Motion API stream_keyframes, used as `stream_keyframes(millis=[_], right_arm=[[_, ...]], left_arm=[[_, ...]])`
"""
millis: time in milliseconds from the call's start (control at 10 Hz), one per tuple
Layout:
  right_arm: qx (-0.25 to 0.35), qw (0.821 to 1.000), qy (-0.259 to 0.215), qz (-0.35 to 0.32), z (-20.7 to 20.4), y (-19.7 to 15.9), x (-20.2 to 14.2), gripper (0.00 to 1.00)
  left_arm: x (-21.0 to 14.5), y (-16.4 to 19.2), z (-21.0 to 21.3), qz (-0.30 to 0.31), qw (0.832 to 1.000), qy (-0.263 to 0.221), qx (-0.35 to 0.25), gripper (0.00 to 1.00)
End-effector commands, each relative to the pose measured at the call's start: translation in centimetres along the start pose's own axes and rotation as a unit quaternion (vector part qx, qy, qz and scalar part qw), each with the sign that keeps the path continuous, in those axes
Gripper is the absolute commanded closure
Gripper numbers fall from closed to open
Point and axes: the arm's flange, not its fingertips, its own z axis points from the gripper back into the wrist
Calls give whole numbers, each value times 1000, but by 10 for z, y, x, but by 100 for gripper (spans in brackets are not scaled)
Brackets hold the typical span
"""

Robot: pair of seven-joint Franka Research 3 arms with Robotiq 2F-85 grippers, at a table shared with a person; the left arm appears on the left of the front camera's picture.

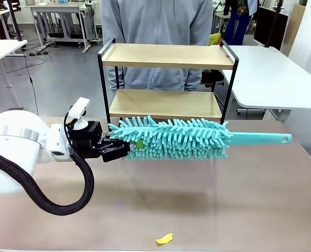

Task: Clean the shelf.
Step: Hand the Duster back to the human.

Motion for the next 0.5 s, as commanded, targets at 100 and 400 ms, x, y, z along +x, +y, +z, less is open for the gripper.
stream_keyframes(millis=[100, 400], right_arm=[[-3, 998, -57, -5, 9, -10, -25, 0], [-11, 999, -29, -9, 16, -4, -10, 0]], left_arm=[[3, 0, -1, -4, 1000, -2, -1, 100], [47, -1, 15, -24, 997, -39, 65, 83]])
